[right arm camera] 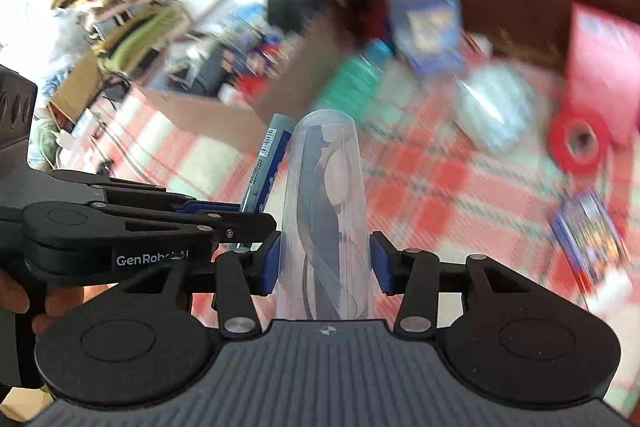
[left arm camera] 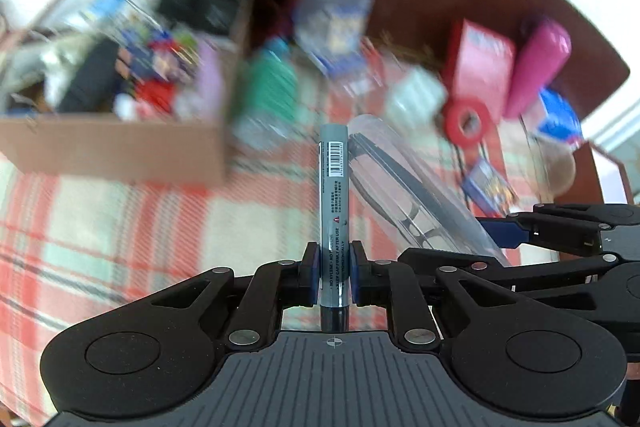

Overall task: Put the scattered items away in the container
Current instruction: 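Carry the marker and pencil case to the cardboard box with both tools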

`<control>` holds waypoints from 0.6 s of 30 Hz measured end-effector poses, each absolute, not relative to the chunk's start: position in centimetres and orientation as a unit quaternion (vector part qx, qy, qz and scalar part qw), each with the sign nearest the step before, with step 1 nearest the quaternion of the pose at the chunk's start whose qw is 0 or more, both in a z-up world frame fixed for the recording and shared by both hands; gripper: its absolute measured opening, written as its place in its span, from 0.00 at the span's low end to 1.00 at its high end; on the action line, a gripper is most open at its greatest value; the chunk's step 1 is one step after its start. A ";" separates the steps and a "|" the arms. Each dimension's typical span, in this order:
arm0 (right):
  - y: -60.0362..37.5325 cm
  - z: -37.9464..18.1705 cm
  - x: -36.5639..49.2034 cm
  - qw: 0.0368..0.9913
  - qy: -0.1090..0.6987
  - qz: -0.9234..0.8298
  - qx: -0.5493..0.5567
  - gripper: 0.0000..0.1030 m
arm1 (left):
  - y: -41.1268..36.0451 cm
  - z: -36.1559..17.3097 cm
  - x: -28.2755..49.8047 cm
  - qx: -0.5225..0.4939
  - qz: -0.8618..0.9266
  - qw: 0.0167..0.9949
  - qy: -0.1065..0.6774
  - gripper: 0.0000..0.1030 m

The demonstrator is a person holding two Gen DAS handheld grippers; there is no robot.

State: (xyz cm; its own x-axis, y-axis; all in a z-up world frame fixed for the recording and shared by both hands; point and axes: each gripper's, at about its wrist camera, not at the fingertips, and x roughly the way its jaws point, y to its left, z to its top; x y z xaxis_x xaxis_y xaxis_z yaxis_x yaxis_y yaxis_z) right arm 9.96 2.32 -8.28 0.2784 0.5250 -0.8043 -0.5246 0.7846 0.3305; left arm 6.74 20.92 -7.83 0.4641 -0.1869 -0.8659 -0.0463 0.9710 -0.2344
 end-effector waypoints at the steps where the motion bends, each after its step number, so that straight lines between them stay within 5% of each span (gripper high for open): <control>1: 3.6 -7.7 10.1 0.802 0.496 0.332 -0.002 0.50 | 22.1 -7.2 6.9 -0.110 -0.039 0.853 0.509 0.10; 18: 22.7 -4.8 20.3 0.833 0.445 0.328 -0.005 0.50 | 40.5 -3.9 17.8 -0.079 -0.013 0.880 0.469 0.10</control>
